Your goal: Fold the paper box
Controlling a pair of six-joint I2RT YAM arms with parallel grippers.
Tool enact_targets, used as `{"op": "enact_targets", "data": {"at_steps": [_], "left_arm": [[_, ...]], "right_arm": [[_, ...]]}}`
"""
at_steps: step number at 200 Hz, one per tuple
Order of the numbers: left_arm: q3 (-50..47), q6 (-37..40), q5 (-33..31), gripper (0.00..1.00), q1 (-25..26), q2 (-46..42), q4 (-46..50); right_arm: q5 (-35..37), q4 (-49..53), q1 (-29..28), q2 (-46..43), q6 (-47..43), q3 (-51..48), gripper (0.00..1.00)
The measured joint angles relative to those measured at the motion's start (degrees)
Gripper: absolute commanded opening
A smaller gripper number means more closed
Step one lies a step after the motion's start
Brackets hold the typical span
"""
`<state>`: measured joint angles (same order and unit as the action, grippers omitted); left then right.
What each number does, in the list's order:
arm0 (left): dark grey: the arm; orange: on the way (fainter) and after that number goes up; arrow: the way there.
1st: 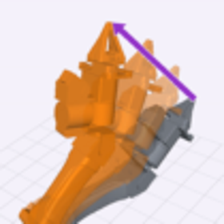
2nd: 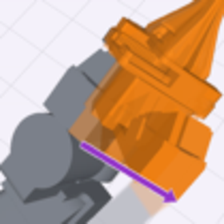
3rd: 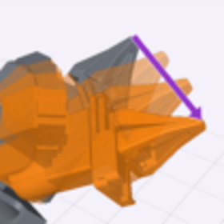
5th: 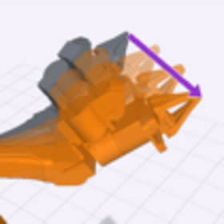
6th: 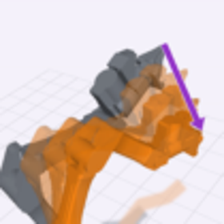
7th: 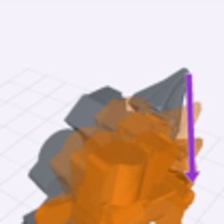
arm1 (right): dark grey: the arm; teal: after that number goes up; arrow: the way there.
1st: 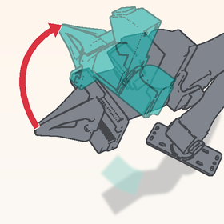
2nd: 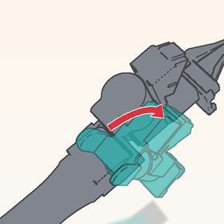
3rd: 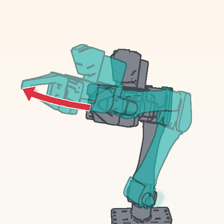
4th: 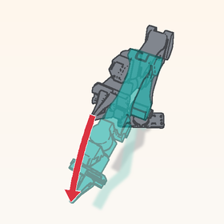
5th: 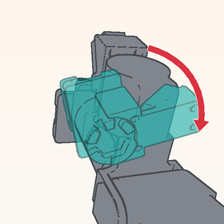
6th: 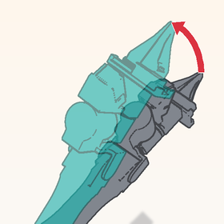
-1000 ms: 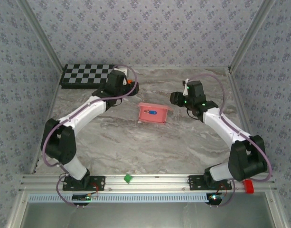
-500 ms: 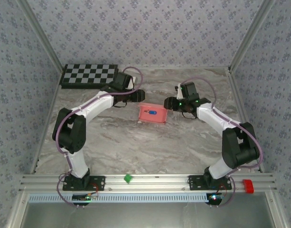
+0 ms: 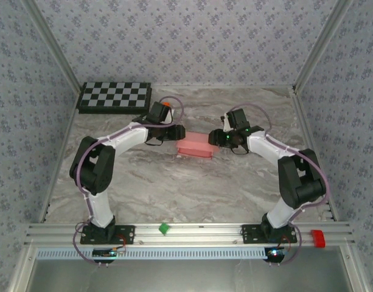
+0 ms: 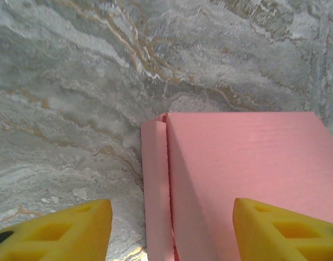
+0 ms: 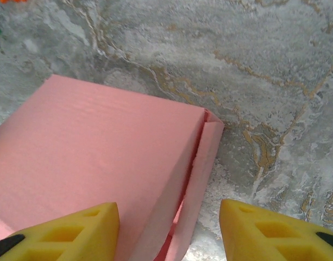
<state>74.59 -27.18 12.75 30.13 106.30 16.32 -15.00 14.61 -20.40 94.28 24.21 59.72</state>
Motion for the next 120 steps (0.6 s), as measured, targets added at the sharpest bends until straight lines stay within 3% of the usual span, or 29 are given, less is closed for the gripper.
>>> {"op": "enact_targets", "data": {"at_steps": [120], "left_arm": [[-5.9, -5.4, 1.6, 0.43, 2.1, 1.6, -5.7]], "right_arm": [[-3.1, -1.5, -0.4, 8.5, -0.3, 2.4, 0.37]]}}
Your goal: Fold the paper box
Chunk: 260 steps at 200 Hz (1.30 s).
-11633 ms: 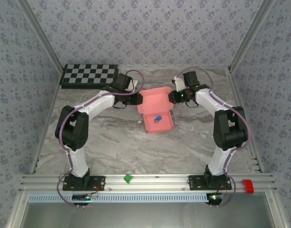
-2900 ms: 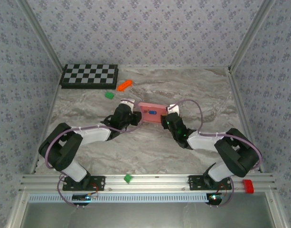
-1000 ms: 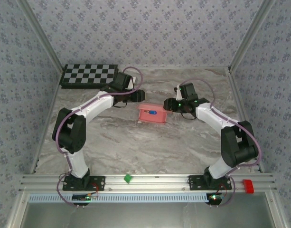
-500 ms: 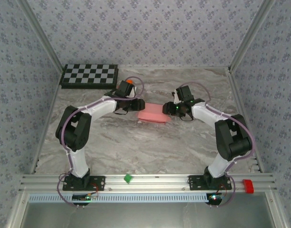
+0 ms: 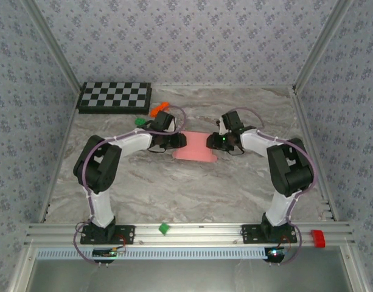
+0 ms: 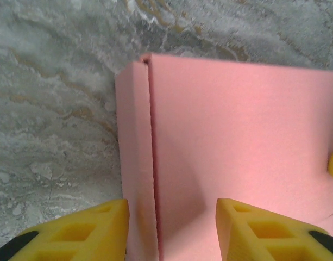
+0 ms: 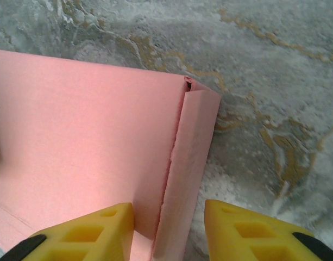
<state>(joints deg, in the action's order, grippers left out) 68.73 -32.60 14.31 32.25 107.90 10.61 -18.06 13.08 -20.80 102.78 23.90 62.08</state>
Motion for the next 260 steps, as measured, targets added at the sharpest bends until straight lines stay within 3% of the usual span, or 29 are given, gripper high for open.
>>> {"op": "enact_targets", "data": {"at_steps": [37, 109, 123, 195, 241, 260], "left_arm": [[-2.8, -2.6, -1.2, 0.38, 0.5, -0.8, -3.2], [-9.5, -9.9, -7.6, 0.39, 5.3, -5.5, -7.0], [-10.1, -10.7, -8.3, 0.42, 6.3, -5.8, -7.7], [-10.2, -6.8, -13.4, 0.71, 8.3, -12.8, -1.6], [-4.2, 2.5, -15.8, 0.77, 5.0, -15.5, 2.4], [-1.0, 8.3, -13.3, 0.87, 1.8, -13.7, 2.8]], "right_arm": [[-0.9, 1.3, 0.0, 3.2, -1.9, 4.1, 0.36], [0.7, 8.6, -0.6, 11.3, -10.3, 17.5, 0.38], [2.2, 9.7, -0.7, 12.0, -11.5, 19.0, 0.45], [8.2, 13.6, -0.8, 10.1, -13.0, 20.9, 0.54], [11.3, 9.5, 0.1, -3.3, -10.9, 11.3, 0.54], [11.9, 6.4, 0.3, -9.7, -9.7, 4.3, 0.54]]}}
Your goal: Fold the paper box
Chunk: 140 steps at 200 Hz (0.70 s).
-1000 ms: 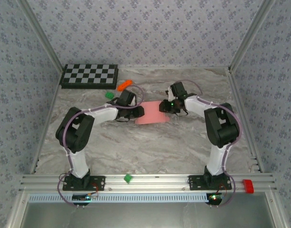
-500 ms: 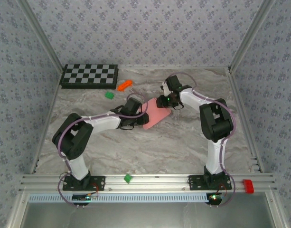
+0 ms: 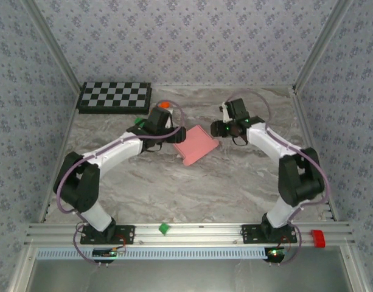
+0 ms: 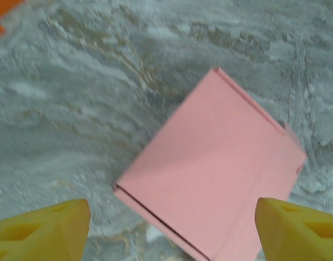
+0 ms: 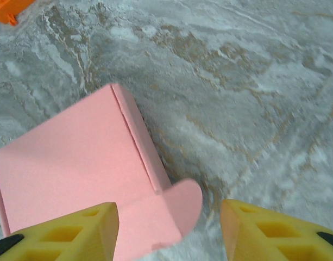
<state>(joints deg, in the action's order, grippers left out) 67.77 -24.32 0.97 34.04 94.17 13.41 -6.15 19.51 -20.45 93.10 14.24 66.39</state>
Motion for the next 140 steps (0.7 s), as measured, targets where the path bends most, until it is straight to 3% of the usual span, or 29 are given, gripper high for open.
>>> {"op": "enact_targets", "data": {"at_steps": [64, 140], "left_arm": [[8.7, 15.1, 13.0, 0.89, -5.1, 12.2, 0.3], [11.5, 18.3, 21.7, 0.85, -5.6, 19.4, 0.9]], "right_arm": [[-1.1, -5.3, 0.3, -12.9, 5.5, -18.6, 0.54], [-1.6, -16.4, -4.2, -19.2, 10.7, -30.7, 0.54]]}}
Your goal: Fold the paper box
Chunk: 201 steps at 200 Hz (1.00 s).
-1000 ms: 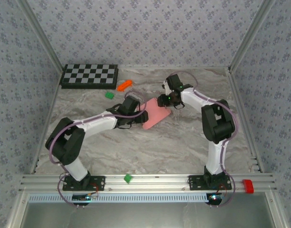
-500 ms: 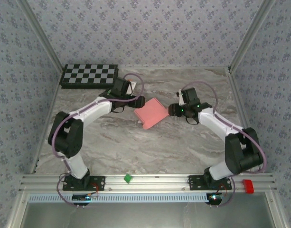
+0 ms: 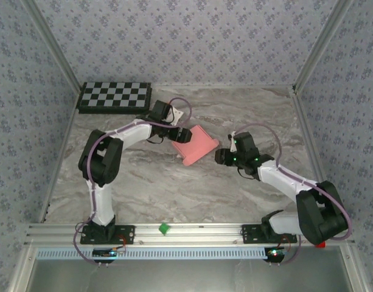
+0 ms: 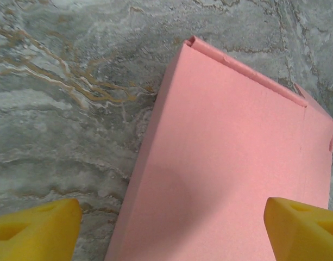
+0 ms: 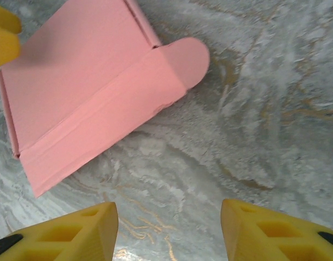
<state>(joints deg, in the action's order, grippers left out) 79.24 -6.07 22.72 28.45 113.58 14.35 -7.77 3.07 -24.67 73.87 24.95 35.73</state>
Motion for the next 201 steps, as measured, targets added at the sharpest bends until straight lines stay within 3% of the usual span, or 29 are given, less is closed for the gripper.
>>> {"op": "enact_targets", "data": {"at_steps": [64, 141, 201], "left_arm": [[-1.4, -3.2, 4.0, 0.67, 0.0, 1.0, -2.6], [-9.6, -12.0, 5.5, 0.62, 0.7, -1.1, -8.4], [-16.5, -21.2, 0.6, 0.63, 6.7, -7.1, -12.9]], "right_arm": [[-3.1, -5.3, -0.4, 3.3, 3.5, -0.3, 0.54], [-9.5, -13.7, 2.2, 8.3, 8.2, -3.1, 0.54], [-13.4, -19.4, 4.1, 12.1, 11.0, -3.6, 0.54]]}}
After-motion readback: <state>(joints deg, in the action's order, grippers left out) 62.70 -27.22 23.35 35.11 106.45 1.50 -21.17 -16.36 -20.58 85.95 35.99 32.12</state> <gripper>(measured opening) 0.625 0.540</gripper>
